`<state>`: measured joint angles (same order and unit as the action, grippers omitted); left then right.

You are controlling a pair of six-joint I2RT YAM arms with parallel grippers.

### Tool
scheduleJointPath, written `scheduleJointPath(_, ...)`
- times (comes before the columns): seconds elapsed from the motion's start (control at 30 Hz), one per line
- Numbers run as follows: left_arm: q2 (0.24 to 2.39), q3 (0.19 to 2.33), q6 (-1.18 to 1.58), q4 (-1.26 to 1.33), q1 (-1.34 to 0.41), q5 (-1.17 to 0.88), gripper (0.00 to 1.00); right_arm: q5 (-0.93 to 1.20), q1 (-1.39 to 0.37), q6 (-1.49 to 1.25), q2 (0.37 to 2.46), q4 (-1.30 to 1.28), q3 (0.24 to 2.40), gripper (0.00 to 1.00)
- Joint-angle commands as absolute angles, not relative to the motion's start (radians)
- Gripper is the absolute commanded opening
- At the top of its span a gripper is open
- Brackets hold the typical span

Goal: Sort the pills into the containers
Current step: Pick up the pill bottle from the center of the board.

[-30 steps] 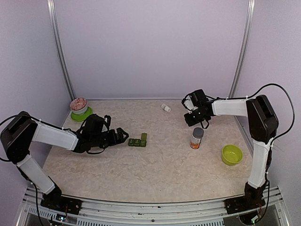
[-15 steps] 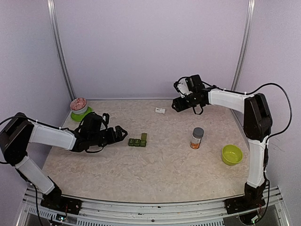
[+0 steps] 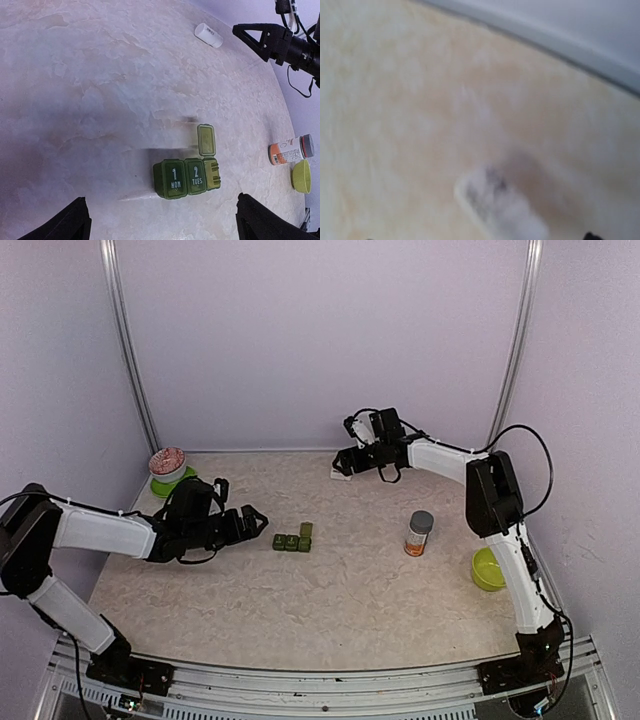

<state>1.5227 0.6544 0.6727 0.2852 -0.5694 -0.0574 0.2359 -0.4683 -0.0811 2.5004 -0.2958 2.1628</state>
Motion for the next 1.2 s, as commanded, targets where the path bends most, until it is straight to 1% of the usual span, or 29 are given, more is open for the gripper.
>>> scheduleJointPath(0.0, 1.459, 0.633, 0.660, 0.240, -0.573, -0.030, 0.99, 0.290, -0.458, -0.134, 2.600, -0.224, 2.302, 0.90)
scheduleJointPath(0.3, 1.383, 0.571, 0.664, 0.227, -0.574, -0.001, 0.99, 0.460, -0.436, -0.153, 2.683, -0.125, 2.282, 0.90)
scheduleJointPath(0.53, 1.362, 0.534, 0.664, 0.218, -0.573, 0.011, 0.99, 0.506, -0.430, -0.106, 2.703, -0.123, 2.278, 0.90)
scheduleJointPath(0.8, 1.374, 0.529, 0.670, 0.231, -0.574, 0.008, 0.99, 0.467, -0.426, -0.138, 2.700, -0.126, 2.278, 0.91)
scheduleJointPath(0.9, 1.384, 0.530, 0.674, 0.236, -0.575, 0.008, 0.99, 0.403, -0.429, -0.160, 2.706, -0.139, 2.277, 0.90)
scheduleJointPath(1.17, 1.404, 0.533, 0.678, 0.250, -0.576, 0.000, 0.99, 0.289, -0.450, -0.157, 2.674, -0.203, 2.246, 0.82)
